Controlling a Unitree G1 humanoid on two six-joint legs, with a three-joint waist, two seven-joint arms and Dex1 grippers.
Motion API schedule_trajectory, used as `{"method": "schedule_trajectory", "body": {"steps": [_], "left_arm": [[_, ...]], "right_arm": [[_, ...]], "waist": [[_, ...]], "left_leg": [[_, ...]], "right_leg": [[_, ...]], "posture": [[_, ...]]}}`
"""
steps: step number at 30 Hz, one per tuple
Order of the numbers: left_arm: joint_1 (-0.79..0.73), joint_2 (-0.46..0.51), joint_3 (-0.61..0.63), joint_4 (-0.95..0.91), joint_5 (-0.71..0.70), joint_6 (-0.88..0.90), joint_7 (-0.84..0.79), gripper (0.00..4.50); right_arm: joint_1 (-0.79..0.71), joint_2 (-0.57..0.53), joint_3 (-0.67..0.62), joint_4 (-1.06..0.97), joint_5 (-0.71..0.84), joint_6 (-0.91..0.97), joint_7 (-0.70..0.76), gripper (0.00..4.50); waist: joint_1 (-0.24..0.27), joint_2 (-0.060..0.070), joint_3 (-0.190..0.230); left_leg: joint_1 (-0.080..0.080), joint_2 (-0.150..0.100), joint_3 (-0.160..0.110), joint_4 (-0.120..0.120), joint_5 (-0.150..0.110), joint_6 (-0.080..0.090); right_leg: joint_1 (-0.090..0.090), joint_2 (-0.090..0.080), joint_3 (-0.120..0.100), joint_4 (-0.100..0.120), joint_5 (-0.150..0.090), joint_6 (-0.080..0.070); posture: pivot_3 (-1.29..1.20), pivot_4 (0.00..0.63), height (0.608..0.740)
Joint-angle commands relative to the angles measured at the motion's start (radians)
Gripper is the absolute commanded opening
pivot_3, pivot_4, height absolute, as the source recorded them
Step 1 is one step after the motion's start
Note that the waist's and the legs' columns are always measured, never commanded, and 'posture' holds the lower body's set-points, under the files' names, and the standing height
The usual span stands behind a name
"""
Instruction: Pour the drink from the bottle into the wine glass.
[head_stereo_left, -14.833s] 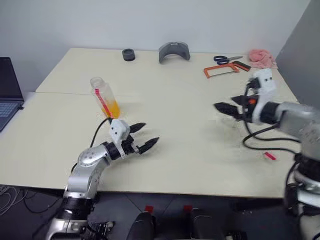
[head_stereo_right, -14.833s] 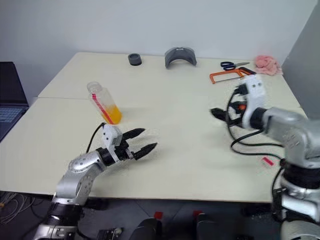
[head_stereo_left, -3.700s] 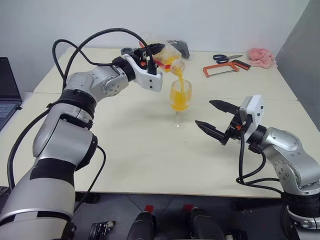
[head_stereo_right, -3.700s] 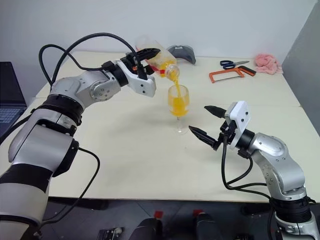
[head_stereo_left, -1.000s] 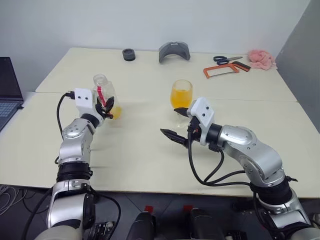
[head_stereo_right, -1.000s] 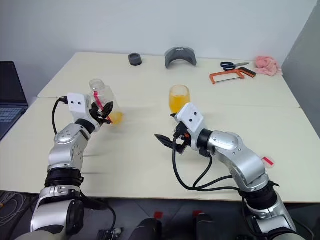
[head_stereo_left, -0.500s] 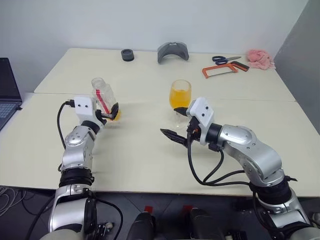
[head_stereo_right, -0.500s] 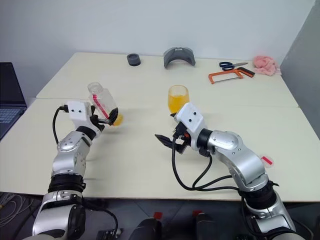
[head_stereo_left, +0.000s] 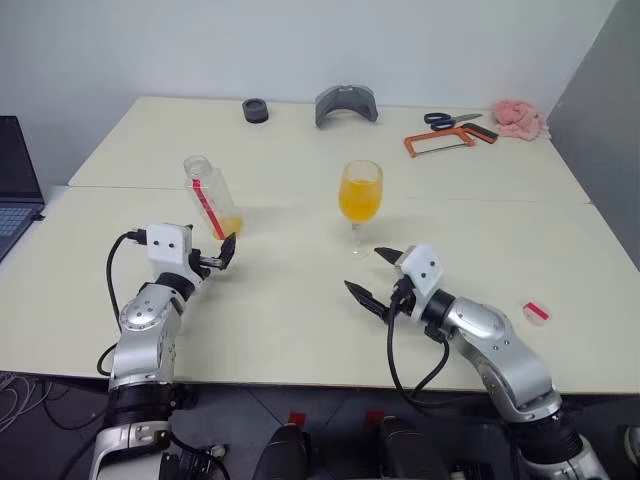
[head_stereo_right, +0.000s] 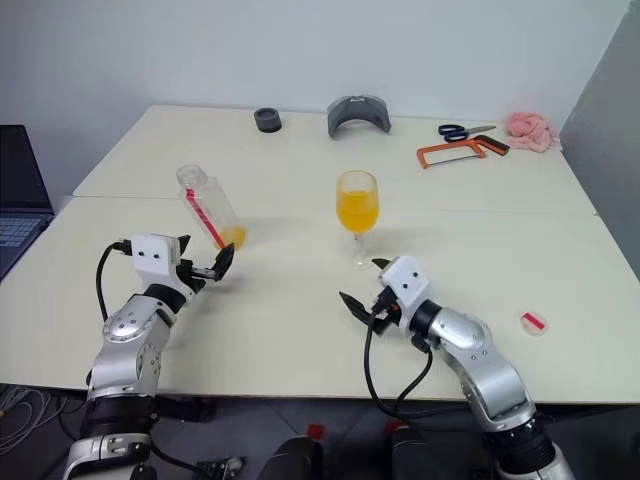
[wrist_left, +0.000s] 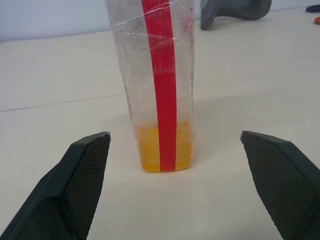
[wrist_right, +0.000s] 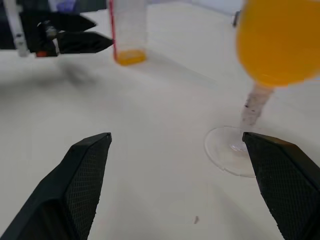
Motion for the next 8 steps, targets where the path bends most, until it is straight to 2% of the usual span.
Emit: {"method": "schedule_trajectory", "body": {"steps": [1, 8], "left_arm": [[0.057, -0.013, 0.017, -0.149, -0.034, 0.057, 0.021, 4.48], [0.136, -0.047, 0.018, -0.254, -0.038, 0.072, 0.039, 4.48]], "right_arm": [[0.05, 0.057, -0.091, 0.033, -0.019, -0.135, -0.089, 4.5], [0.076, 0.136, -0.124, 0.125, -0.068, -0.257, -0.162, 4.5]], "waist": [[0.0, 0.0, 0.0], [0.0, 0.0, 0.0]], "left_leg": [[0.0, 0.0, 0.0, 0.0, 0.0, 0.0], [0.004, 0.0, 0.004, -0.004, 0.0, 0.0]], "right_leg": [[0.0, 0.0, 0.0, 0.0, 0.0, 0.0], [0.0, 0.001, 0.002, 0.0, 0.0, 0.0]], "posture": [[0.0, 0.15, 0.74], [0.0, 0.15, 0.74]]}}
